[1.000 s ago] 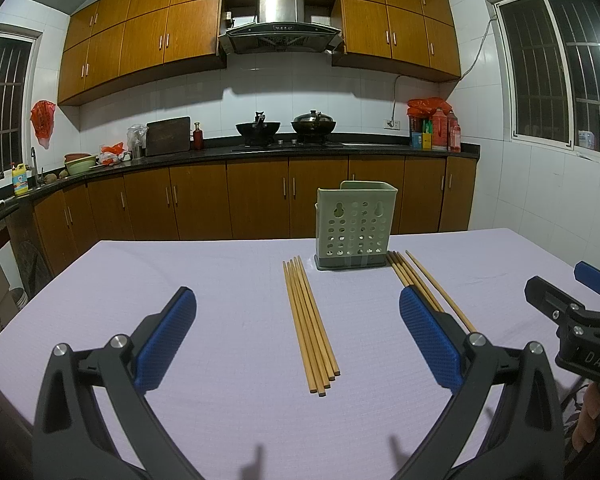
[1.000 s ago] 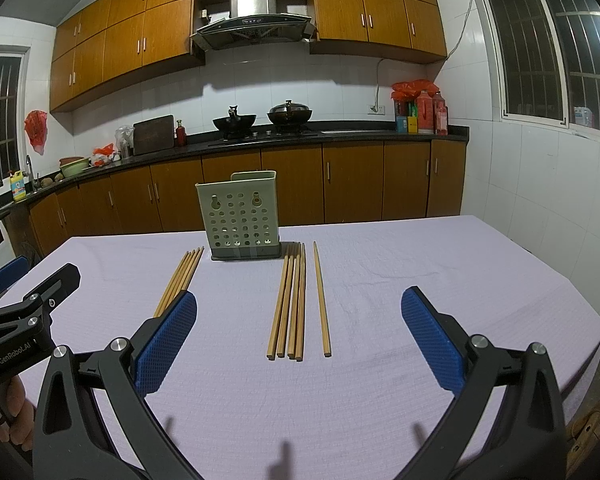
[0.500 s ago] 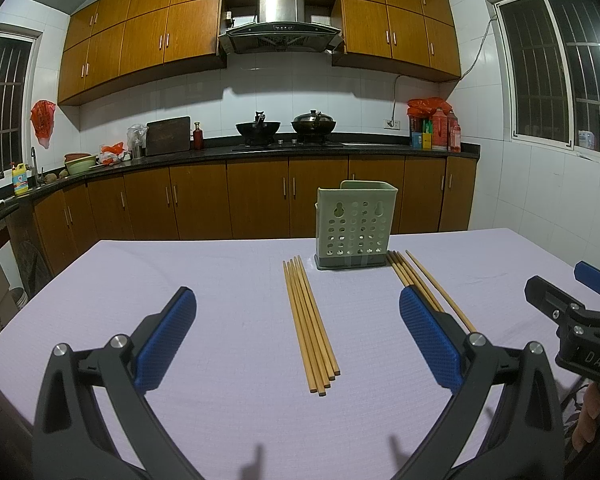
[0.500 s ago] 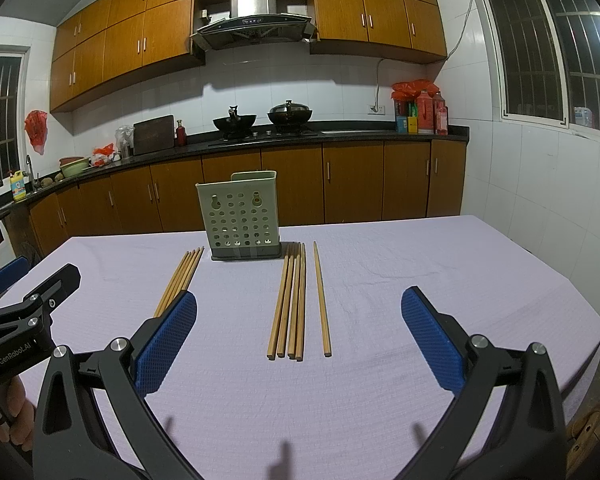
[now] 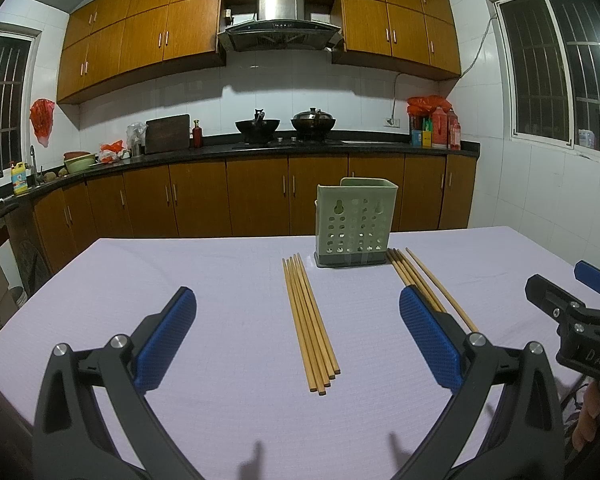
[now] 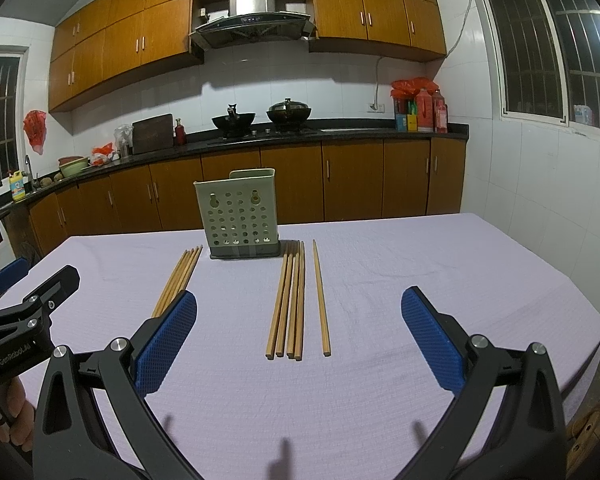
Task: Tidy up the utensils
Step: 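Lower the left tool onto a wooden chopstick and close it while the right tool grasps another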
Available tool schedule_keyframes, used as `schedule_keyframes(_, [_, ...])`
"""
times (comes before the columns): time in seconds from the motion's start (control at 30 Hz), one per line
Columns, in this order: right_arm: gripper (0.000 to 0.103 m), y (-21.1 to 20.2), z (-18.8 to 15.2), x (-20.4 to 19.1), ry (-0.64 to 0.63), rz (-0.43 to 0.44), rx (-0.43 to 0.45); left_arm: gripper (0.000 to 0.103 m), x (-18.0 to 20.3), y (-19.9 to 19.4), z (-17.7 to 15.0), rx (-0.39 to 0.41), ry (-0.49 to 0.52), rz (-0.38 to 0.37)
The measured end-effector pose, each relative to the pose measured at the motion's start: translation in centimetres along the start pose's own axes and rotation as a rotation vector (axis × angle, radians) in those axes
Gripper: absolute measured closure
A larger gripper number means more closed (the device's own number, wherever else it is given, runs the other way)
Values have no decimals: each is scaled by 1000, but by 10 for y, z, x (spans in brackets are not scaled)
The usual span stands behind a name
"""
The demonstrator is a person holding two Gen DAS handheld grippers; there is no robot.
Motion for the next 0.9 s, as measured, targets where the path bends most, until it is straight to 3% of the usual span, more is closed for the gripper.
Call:
schedule_keyframes(0.17, [2,10,2,5,-1,13,-29,4,2,18,-14,-56,-20,-12])
schedule_keyframes(0.33, [5,44,-14,18,21,-24,-124,6,-18,51,-34,-179,-70,19])
schedule_keyframes(0.4, [24,67,-22,25,20,-36,-200,18,-26,65,-40,-224,-84,25])
schedule_keyframes(0.6, [54,126,-60,31,17,-25,-390,46,-34,112,-68,-386,-115,-13])
schedule_keyframes(0.77, [68,146,-83,34,19,-24,-489,62,-26,131,-91,-477,-135,-63])
schedule_keyframes(0.9, [74,146,-86,37,-2,-29,-488,74,-18,139,-105,-531,-139,-96])
Point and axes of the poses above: each gripper's, at about its wrist camera, not at the fingertips, and y roughly the way its jaws point, x to its right, z to its top, the point moved 7 cm from there along y, roughly the way its jaws point, and after that the axes turned 13 degrees about x, right-handed, at the moved point
